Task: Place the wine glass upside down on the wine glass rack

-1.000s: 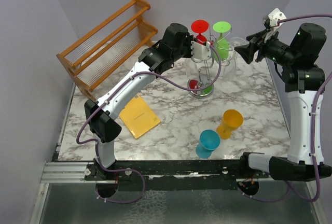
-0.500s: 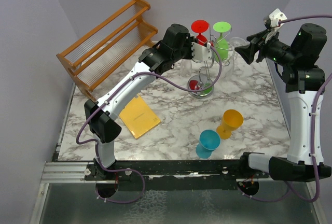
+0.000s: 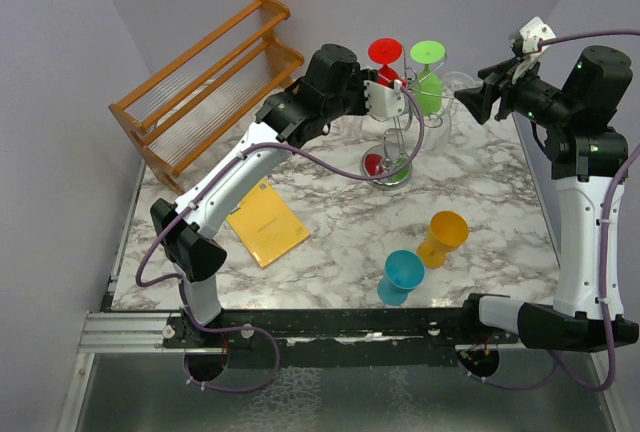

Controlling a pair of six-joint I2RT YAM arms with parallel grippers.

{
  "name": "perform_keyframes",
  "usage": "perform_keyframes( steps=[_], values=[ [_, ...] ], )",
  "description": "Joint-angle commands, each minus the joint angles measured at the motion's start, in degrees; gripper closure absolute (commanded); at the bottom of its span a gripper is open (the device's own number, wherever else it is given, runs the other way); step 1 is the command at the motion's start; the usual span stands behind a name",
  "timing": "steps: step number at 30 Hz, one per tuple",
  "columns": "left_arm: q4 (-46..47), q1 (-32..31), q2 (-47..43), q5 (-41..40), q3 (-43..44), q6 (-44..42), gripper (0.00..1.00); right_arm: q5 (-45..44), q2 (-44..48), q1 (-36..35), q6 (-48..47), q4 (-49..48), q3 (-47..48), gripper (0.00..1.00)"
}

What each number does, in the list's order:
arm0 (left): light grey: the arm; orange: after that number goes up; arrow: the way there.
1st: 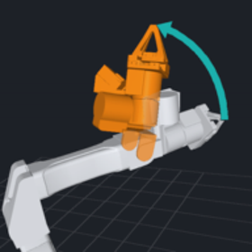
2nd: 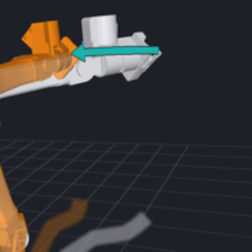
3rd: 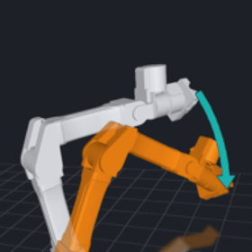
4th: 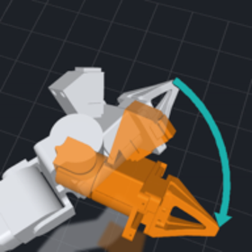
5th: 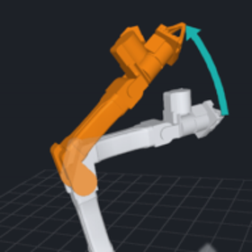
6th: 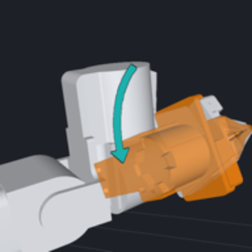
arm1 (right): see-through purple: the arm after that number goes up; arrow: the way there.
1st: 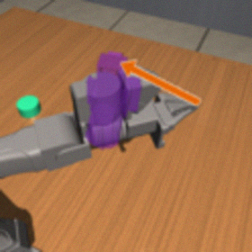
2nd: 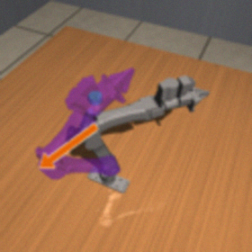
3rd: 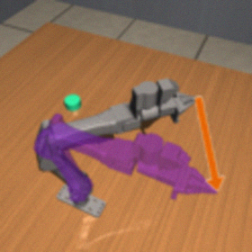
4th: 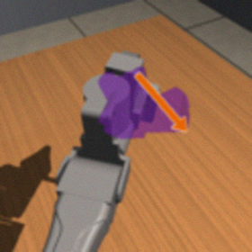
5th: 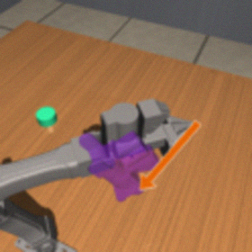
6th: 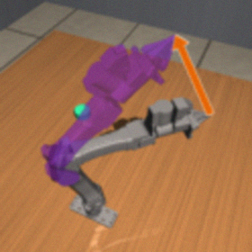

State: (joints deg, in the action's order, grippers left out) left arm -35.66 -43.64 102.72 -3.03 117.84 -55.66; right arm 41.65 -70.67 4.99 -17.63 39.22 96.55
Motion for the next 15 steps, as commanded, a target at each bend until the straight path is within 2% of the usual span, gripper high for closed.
perform_keyframes(
  steps=[1,8,12,15],
  values=[
    [-2.16,-0.47,-4.5,2.95,-0.76,3.57,0.61,-5.12,1.26,0.37,-2.22,2.27,-0.14,0.39],
    [-4.95,-0.48,-10.74,2.4,-6.07,8.46,0.51,-8.48,3.96,0.37,-6.04,10.26,-4.16,0.35],
    [-7.71,-0.45,-14.37,0.74,-10.9,10.0,0.3,-10.74,8.18,0.37,-9.24,15.15,-11.46,0.35],
    [-8.7,-0.46,-17.16,-0.98,-14.96,11.13,0.2,-14.23,12.23,0.37,-11.45,16.27,-17.29,0.35]
  ],
)
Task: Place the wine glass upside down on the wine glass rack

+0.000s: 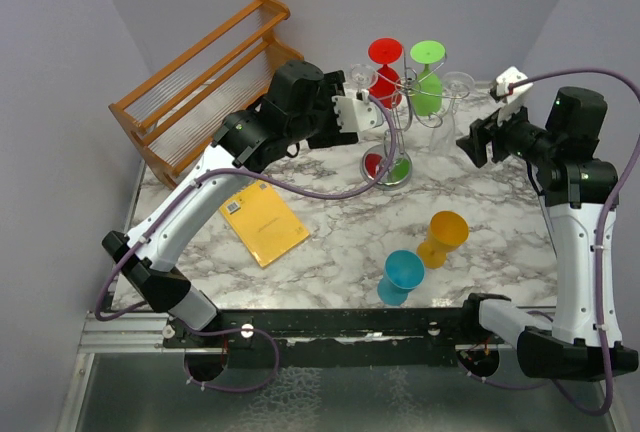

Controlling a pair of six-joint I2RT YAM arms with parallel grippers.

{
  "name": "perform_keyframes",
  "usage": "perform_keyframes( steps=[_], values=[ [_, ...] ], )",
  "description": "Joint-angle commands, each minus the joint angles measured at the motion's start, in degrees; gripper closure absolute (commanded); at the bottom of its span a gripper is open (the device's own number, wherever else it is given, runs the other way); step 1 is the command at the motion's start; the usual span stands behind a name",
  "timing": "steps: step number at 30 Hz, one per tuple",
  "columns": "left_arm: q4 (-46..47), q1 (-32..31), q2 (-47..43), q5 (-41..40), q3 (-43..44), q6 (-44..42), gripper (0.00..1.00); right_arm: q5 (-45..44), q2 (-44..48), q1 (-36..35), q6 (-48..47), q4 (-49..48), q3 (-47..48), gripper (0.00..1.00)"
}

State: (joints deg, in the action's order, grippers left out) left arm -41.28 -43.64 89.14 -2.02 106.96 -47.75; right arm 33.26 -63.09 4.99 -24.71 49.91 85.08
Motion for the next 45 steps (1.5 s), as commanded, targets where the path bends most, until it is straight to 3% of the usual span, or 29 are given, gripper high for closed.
perform_keyframes(
  steps=[1,6,15,30,35,38,42,45],
  values=[
    [-3.17,-0.47,-4.52,-2.54,-5.56,3.83,0.18,-6.73,5.74,0.37,-4.91,6.06,-7.24,0.35],
    [-2.7,-0.48,-9.13,-3.6,-12.74,7.11,0.01,-4.85,9.33,0.37,-10.45,12.32,-12.98,0.35],
    [-1.89,-0.22,-14.45,-1.21,-21.2,6.68,0.01,-4.6,9.31,0.37,-14.67,17.56,-20.33,0.35],
    [-0.19,0.4,-14.16,-1.27,-22.72,6.55,0.01,-8.15,4.34,0.37,-13.39,14.32,-27.95,0.47],
    [-0.14,0.4,-13.1,-0.81,-22.45,5.73,0.01,-7.3,2.41,0.37,-12.74,12.69,-29.07,0.6],
    [0.02,0.44,-12.36,-0.75,-21.79,5.95,0.01,-8.25,1.4,0.37,-12.67,12.05,-29.13,0.74],
    [-0.03,0.4,-11.49,0.2,-20.97,6.8,0.01,-11.99,0.32,0.37,-11.76,11.74,-26.56,0.94],
    [0.05,0.4,-11.07,0.54,-20.73,7.28,0.01,-16.61,0.07,0.37,-10.14,10.78,-23.22,0.99]
  ],
)
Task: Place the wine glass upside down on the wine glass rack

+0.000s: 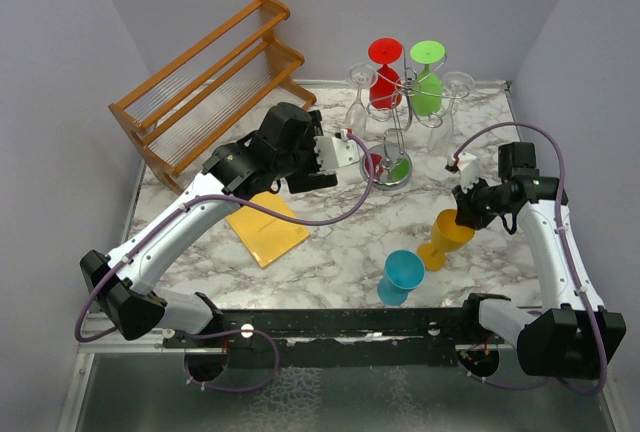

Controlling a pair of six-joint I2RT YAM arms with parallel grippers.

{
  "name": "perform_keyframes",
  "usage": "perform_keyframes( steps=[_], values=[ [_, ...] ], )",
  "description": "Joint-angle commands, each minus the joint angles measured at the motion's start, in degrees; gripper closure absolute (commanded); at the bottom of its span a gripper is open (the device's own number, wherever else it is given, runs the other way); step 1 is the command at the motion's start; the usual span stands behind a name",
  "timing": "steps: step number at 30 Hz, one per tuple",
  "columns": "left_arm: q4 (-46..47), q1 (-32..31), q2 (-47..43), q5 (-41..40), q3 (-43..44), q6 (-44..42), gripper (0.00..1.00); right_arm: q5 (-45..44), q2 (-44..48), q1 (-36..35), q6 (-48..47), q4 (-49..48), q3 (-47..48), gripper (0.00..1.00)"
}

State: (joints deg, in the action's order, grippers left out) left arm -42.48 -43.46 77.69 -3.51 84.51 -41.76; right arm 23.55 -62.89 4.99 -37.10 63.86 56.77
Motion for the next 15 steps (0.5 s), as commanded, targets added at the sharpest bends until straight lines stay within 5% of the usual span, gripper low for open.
perform_keyframes(
  steps=[1,9,15],
  values=[
    [1.32,0.26,0.38,2.05,1.71,1.47,0.01,-9.26,0.0,0.37,2.74,-3.69,6.33,0.99],
    [1.1,0.6,0.34,10.21,3.88,8.28,0.01,-34.47,2.9,0.37,1.09,-19.35,13.63,0.99],
    [1.59,2.48,1.31,16.65,8.31,15.87,0.01,-33.46,-0.52,0.37,4.67,-23.78,27.62,0.99]
  ],
)
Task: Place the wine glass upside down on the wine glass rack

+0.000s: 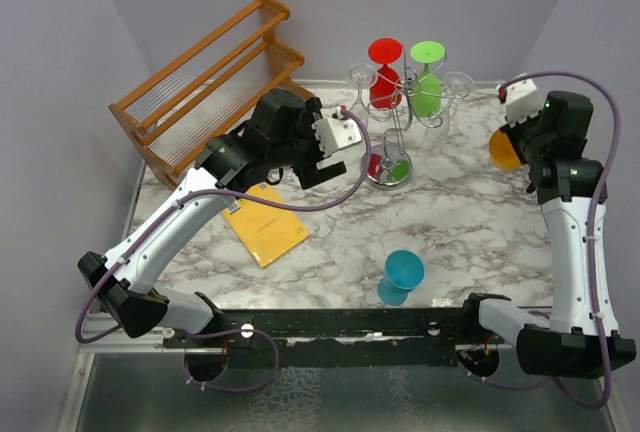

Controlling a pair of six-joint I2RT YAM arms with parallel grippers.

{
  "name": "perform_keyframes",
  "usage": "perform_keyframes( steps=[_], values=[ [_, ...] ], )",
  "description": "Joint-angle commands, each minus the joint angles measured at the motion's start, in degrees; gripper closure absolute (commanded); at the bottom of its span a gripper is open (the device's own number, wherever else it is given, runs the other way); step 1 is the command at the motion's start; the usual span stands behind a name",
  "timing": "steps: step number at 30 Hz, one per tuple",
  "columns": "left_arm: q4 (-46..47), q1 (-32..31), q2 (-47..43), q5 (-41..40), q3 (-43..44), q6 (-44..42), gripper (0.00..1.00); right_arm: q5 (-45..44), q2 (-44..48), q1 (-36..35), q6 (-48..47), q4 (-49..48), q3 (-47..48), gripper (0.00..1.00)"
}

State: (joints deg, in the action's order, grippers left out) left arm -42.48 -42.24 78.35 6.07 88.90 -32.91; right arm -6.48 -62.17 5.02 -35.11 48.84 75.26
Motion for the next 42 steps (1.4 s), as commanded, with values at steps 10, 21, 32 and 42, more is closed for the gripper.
perform_keyframes(
  steps=[10,21,32,42],
  values=[
    [6.74,5.92,1.73,13.04,11.28,24.05,0.07,13.27,-6.73,0.35,10.86,-9.04,28.8,0.99],
    [14.55,8.81,3.94,13.68,15.6,36.85,0.09,45.81,-12.22,0.35,27.46,-12.35,39.02,0.99],
    [22.2,9.37,9.51,20.93,20.74,50.67,0.09,60.5,-11.01,0.26,37.17,-21.69,32.86,0.99],
    [26.59,9.28,14.97,24.49,23.85,58.19,0.22,63.33,-10.64,0.26,37.58,-22.29,30.91,0.99]
  ],
)
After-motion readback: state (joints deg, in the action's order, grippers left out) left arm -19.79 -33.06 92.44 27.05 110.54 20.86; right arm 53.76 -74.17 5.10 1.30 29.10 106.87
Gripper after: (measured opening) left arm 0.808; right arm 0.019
